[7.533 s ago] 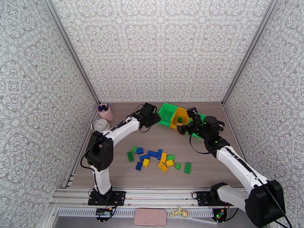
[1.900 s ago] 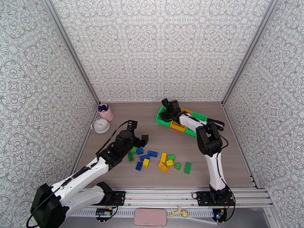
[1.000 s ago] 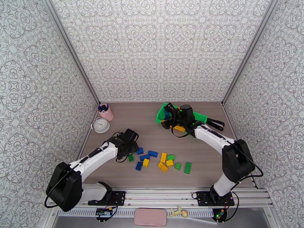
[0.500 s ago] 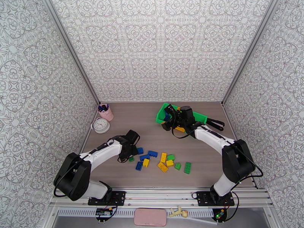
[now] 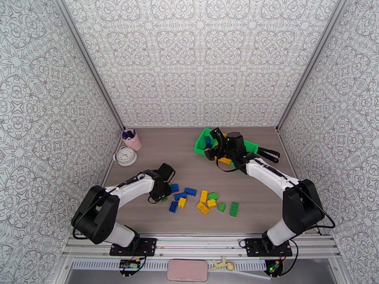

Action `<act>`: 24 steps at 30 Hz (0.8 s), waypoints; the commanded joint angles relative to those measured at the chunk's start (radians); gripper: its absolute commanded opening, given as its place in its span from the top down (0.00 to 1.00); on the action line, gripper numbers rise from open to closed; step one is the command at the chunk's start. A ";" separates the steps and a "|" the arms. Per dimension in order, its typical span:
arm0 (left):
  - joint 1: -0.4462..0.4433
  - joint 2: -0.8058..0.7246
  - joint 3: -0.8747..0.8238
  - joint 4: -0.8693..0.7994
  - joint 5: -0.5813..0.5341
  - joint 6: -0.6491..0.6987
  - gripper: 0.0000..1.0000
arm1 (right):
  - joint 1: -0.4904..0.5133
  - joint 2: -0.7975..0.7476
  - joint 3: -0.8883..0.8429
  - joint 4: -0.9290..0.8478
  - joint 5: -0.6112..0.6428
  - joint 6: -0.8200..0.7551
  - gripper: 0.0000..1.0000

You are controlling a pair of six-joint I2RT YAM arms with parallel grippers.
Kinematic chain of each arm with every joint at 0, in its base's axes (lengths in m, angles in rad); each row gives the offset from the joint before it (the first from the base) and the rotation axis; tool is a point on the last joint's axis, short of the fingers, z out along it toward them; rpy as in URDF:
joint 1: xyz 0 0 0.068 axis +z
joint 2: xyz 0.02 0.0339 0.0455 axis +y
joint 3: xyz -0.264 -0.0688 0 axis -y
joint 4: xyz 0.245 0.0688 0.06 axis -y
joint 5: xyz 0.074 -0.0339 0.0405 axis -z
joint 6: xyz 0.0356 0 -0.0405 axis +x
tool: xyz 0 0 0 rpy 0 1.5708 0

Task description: Sort the legos into containers by color

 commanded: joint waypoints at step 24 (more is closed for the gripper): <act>-0.145 -0.299 -0.019 0.319 -0.135 0.248 0.65 | -0.217 0.306 0.252 -0.397 0.271 0.629 0.34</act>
